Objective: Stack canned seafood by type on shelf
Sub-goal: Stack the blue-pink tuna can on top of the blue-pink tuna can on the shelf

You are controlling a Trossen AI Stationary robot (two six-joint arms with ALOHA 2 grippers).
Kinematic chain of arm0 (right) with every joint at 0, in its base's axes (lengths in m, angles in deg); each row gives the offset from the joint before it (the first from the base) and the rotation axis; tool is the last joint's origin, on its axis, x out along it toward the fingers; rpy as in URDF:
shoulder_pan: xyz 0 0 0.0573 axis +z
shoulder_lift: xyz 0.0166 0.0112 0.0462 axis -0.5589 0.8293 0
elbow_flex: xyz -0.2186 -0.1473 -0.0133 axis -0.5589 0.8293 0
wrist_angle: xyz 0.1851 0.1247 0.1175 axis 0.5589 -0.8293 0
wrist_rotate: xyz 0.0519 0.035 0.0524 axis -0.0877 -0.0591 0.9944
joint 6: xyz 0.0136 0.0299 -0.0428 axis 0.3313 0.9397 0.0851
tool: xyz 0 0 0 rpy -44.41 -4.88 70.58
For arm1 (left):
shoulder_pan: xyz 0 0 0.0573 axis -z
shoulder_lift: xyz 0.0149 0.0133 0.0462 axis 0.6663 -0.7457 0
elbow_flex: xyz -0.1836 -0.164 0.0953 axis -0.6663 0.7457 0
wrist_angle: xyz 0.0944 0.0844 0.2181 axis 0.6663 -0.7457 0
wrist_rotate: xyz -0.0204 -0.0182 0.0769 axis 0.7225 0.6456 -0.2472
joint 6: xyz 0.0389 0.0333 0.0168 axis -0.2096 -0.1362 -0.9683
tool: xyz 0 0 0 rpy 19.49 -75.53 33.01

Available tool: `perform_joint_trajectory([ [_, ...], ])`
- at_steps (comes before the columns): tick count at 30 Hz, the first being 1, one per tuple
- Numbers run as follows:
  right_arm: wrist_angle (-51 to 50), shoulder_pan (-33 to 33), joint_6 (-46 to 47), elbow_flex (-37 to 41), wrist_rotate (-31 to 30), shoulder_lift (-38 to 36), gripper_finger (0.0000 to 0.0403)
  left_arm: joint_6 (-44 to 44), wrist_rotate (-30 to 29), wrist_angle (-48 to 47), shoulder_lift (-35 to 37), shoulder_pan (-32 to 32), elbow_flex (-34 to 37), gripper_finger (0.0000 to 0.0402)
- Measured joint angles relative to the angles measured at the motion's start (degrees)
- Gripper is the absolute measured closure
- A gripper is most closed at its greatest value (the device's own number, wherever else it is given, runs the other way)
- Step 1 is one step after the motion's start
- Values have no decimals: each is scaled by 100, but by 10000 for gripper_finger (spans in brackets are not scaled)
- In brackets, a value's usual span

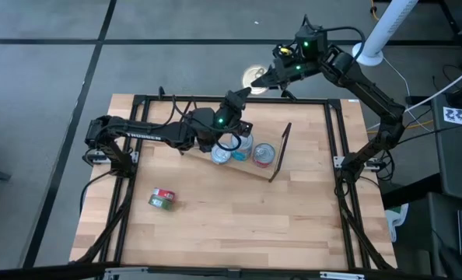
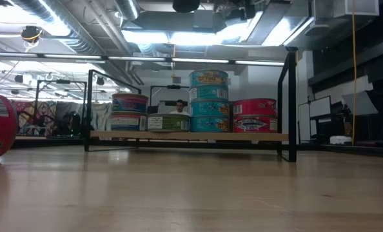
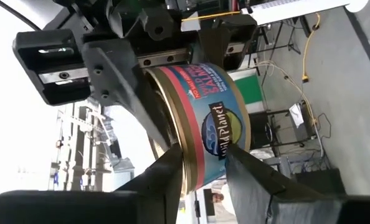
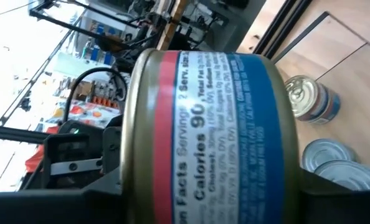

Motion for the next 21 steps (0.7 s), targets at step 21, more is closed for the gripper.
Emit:
perform_joint_trajectory([
  [21, -326, -9, -832, 362, 106, 9, 226, 1605, -1212, -278, 6, 176, -2, 201],
])
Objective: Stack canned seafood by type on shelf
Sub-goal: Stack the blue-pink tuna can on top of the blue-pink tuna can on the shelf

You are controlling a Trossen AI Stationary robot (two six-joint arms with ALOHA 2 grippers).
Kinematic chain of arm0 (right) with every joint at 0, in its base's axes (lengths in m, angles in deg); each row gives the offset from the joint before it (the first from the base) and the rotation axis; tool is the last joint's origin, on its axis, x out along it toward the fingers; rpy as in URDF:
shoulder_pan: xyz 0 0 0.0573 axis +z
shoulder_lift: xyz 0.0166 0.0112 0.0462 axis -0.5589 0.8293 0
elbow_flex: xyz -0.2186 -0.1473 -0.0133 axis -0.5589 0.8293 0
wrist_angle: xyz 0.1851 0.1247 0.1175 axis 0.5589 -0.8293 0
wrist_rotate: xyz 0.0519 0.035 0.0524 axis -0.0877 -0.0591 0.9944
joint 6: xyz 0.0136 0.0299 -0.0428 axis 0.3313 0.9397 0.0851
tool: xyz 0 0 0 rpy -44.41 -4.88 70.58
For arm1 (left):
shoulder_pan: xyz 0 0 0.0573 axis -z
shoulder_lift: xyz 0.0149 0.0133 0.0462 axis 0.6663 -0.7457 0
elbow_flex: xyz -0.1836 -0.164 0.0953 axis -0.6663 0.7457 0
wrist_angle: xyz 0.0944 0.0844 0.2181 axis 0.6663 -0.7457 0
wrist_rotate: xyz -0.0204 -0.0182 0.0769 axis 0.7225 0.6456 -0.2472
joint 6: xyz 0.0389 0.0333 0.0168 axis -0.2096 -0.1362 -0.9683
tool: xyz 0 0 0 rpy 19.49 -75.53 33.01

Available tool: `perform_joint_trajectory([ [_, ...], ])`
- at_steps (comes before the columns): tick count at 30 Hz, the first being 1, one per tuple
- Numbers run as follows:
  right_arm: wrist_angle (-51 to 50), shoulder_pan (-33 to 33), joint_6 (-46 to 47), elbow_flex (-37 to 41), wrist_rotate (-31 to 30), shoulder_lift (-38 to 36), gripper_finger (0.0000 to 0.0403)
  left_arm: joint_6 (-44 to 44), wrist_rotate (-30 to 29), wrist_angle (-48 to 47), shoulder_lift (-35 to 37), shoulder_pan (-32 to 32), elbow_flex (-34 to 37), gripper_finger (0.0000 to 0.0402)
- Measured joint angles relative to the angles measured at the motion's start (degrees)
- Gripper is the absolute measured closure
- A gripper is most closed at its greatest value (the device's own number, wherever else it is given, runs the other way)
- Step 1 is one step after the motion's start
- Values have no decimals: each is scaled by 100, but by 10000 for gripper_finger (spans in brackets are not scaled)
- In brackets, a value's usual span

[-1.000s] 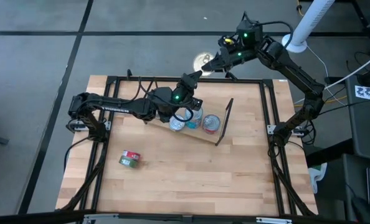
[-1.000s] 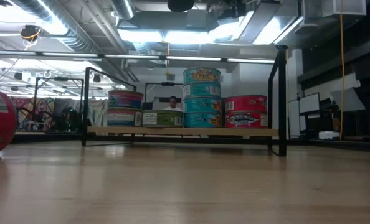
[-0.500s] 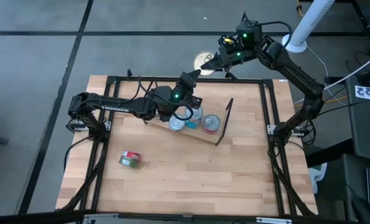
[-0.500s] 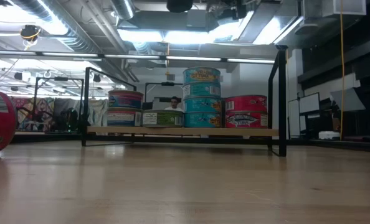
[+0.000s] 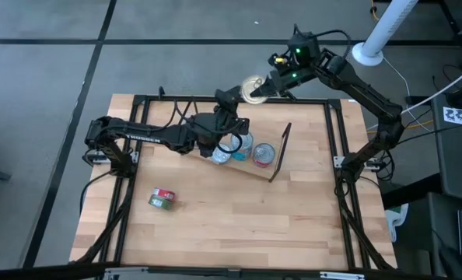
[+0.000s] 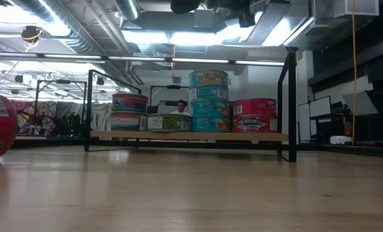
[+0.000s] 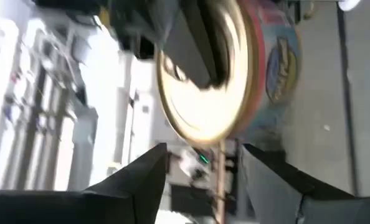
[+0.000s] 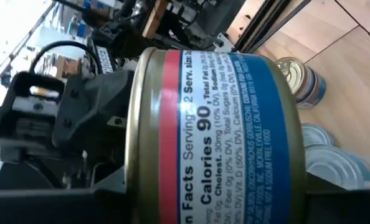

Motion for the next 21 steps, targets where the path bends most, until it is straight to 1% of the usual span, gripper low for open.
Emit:
perform_joint_trajectory([
  [3, 4, -4, -406, 105, 111, 0, 226, 547, -479, -434, 0, 3, 2, 193],
  [6, 14, -4, -848, 304, 136, 0, 226, 1087, -860, -1161, 0, -26, 2, 192],
  [9, 76, -6, -1136, 683, 140, 0, 226, 1812, -1002, -2217, 0, -18, 2, 192],
  [12, 173, -9, -1311, 1182, 144, 0, 226, 2782, -1125, -3490, 3, 47, 2, 192],
  [15, 911, -11, -1217, 1769, 462, 6, 226, 3993, -1133, -4762, 22, 99, 4, 192],
  [18, 2010, -11, -903, 2310, 808, 6, 226, 5422, -1079, -5929, 71, 129, 4, 192],
  [19, 2387, -11, -772, 2482, 863, 7, 226, 5903, -949, -6267, 91, 128, 4, 192],
  [21, 3111, -10, -512, 2814, 979, 7, 226, 6940, -492, -6871, 163, 94, 4, 192],
])
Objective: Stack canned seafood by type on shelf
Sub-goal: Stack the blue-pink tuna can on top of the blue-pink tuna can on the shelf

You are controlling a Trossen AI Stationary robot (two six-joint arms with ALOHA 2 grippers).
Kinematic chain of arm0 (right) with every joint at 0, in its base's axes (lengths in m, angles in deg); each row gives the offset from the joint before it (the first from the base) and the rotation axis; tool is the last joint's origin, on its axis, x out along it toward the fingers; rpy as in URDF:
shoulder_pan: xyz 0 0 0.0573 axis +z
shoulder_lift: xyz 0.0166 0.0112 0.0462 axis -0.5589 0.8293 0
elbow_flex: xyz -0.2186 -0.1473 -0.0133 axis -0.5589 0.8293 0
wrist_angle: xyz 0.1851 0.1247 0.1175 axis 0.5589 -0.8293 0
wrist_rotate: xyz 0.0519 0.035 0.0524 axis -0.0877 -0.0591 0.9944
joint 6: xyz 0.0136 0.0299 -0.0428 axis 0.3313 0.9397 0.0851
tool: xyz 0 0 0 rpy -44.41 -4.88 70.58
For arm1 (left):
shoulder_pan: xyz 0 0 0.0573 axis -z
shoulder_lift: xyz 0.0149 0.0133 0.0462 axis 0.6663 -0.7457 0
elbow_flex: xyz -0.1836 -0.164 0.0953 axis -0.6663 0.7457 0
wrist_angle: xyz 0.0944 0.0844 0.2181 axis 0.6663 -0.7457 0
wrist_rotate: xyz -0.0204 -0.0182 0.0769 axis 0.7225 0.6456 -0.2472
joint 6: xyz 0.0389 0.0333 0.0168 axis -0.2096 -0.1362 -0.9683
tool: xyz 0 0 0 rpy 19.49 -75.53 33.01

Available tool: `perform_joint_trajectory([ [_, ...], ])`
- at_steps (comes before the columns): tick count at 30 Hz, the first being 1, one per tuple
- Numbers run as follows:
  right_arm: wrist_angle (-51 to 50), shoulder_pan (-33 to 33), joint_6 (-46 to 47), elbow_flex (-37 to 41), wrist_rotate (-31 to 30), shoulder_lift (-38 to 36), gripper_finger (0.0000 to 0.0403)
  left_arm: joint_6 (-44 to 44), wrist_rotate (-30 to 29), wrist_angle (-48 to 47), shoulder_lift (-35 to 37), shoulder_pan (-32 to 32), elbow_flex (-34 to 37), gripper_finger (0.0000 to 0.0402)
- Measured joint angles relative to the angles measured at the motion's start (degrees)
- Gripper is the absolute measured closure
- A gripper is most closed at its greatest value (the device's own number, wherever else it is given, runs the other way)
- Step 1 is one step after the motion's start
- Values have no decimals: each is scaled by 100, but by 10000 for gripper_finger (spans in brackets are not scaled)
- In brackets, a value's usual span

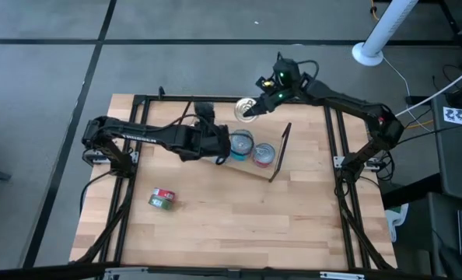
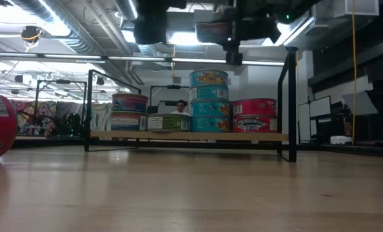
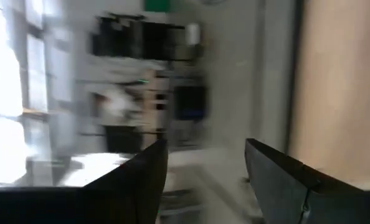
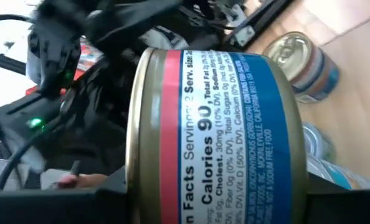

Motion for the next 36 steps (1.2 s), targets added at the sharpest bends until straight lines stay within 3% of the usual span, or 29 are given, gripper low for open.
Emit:
perform_joint_trajectory([
  [4, 1259, 63, 160, 491, 58, 0, 226, 1899, 1086, -760, 196, -170, 2, 192],
  [8, 1960, 212, 57, 712, 49, 0, 226, 3066, 2008, -936, 372, -421, 2, 192],
  [14, 2000, 427, -668, 723, 70, 0, 226, 4144, 3542, -915, 511, -760, 1, 191],
  [19, 1991, 386, -941, 723, 155, 0, 226, 4244, 4663, -846, 697, -1047, 2, 192],
  [28, 1975, 255, -1429, 723, 99, 0, 226, 3971, 5464, -726, 1816, -2150, 0, 225],
  [33, 1978, 262, -1762, 723, 77, 0, 226, 5195, 5680, -114, 2018, -2691, -2, 233],
  [36, 1982, 261, -1831, 723, -30, 0, 226, 5400, 5811, 224, 1949, -2761, -2, 233],
])
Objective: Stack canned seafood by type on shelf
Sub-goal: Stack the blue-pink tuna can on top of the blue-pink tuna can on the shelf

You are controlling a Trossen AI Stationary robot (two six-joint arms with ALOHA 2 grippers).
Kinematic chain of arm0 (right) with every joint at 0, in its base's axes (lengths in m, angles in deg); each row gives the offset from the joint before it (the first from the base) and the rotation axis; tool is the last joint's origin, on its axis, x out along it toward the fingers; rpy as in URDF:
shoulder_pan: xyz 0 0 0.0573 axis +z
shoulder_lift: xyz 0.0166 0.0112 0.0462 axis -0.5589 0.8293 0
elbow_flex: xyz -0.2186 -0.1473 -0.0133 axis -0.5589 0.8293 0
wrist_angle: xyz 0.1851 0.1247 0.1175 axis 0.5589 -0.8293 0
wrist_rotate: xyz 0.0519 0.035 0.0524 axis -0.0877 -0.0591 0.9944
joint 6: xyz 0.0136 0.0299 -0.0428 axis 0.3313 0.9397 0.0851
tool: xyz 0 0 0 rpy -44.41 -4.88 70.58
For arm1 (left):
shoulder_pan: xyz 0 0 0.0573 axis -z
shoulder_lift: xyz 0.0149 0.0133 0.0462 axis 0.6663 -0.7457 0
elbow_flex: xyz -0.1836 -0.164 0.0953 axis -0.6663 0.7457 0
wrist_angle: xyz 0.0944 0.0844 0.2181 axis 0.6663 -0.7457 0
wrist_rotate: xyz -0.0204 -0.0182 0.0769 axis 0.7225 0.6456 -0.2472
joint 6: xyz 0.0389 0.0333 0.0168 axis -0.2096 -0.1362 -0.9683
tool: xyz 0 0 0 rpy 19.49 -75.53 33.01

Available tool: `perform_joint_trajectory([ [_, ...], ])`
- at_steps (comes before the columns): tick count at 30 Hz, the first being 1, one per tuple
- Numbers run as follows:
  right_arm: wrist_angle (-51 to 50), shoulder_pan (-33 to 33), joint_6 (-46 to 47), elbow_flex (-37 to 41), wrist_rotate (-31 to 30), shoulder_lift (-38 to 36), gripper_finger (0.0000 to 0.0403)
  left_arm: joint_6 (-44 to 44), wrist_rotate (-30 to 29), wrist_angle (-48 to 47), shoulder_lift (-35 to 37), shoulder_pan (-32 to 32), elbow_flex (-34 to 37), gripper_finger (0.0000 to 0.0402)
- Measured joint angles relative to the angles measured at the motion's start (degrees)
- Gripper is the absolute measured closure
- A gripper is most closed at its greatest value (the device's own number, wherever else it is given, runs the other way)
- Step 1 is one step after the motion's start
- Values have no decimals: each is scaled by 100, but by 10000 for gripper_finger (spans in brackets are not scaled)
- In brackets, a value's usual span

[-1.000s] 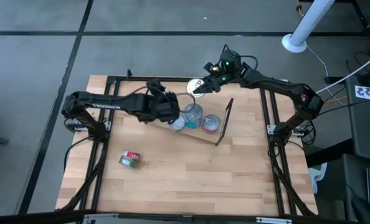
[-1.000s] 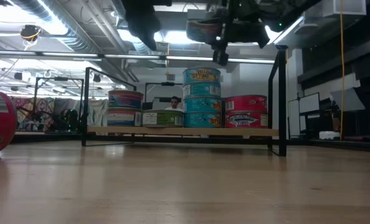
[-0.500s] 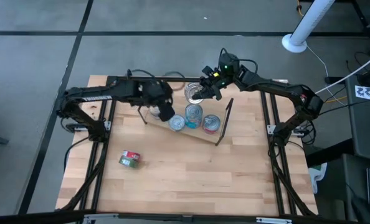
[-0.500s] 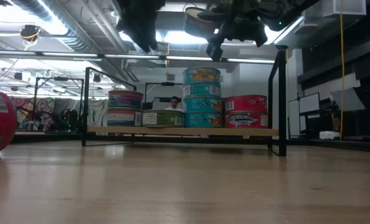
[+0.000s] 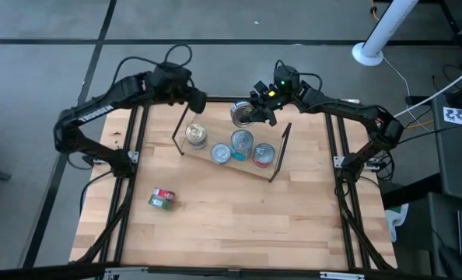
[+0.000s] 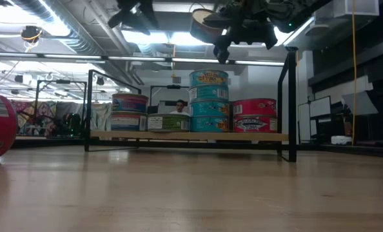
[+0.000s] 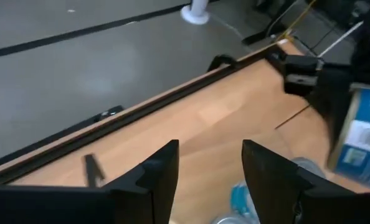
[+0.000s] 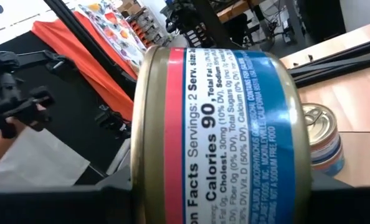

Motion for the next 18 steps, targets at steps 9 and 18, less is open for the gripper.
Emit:
perform_joint_trajectory([
  [9, 0, -2, -133, 0, -13, 0, 226, 18, 104, 1156, -431, 3, 0, 233],
  [18, -4, -4, -136, 0, 81, 0, 226, -73, 102, 1009, -479, 21, 0, 233],
])
